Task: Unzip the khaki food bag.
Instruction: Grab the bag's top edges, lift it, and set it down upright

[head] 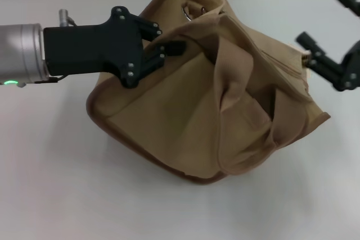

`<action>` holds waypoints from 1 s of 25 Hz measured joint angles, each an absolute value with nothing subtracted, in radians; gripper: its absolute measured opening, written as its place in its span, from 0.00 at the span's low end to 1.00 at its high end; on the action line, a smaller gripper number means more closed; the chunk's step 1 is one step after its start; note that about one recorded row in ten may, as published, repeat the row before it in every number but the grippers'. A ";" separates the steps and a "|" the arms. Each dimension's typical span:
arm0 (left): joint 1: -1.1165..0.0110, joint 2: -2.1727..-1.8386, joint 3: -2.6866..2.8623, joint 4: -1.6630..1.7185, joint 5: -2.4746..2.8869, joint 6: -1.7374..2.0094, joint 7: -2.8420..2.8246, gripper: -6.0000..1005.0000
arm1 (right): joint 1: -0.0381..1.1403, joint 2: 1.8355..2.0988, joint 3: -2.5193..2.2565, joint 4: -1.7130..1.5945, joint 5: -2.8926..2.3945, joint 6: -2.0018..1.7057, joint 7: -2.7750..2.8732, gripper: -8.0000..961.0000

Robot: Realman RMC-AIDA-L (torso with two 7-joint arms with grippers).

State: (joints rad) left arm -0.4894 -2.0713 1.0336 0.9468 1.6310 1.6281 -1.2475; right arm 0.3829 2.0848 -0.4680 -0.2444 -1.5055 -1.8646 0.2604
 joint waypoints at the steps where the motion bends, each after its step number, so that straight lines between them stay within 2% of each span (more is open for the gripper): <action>1: -0.492 -2.071 1.037 0.946 1.631 1.622 -1.252 0.07 | 0.379 2.085 -0.469 -0.259 -1.502 -1.867 0.264 0.84; 11: -0.520 -2.074 1.057 0.926 1.620 1.614 -1.271 0.07 | 0.375 2.088 -0.497 -0.352 -1.564 -1.831 0.273 0.84; 25: -0.541 -2.074 1.133 0.897 1.582 1.610 -1.273 0.07 | 0.448 2.090 -0.537 -0.218 -1.567 -1.722 0.149 0.84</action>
